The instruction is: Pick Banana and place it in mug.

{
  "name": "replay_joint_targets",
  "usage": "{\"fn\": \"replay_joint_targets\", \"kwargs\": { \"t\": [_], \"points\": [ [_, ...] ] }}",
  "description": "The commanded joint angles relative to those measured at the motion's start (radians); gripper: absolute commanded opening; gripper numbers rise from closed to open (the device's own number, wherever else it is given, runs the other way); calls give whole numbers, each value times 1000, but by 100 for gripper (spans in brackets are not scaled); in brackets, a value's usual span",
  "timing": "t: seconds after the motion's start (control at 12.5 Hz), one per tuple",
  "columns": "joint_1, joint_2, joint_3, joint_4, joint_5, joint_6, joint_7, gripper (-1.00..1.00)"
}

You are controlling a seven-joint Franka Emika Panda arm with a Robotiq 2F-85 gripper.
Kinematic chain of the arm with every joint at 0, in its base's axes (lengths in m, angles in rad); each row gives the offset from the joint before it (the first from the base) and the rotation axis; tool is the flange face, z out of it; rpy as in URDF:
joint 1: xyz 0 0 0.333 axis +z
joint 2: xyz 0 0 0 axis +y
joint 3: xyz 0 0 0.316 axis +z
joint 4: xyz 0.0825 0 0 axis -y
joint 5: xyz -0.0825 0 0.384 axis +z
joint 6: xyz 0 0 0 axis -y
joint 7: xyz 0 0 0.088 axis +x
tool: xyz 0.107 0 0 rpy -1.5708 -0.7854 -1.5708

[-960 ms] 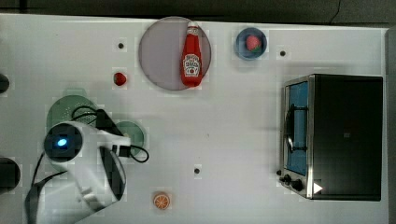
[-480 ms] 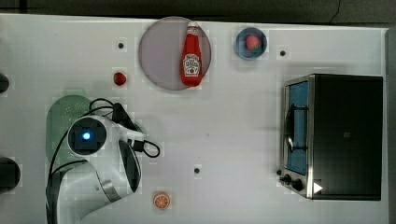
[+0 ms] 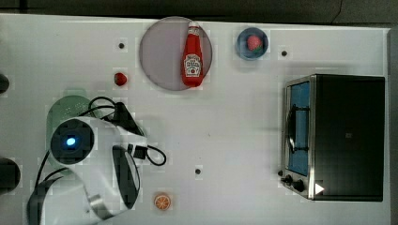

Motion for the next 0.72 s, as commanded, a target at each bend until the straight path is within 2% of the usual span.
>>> {"fn": "replay_joint_targets", "kwargs": {
  "t": [0.08,0.48,0.72],
  "points": [
    [-18,-150,-92,130,-6,-197,-61,100],
    [-25,-215,-324,325,-9,-459,-306,100],
    [-29,-213,-447,414,-20,-533,-416,100]
  ]
}}
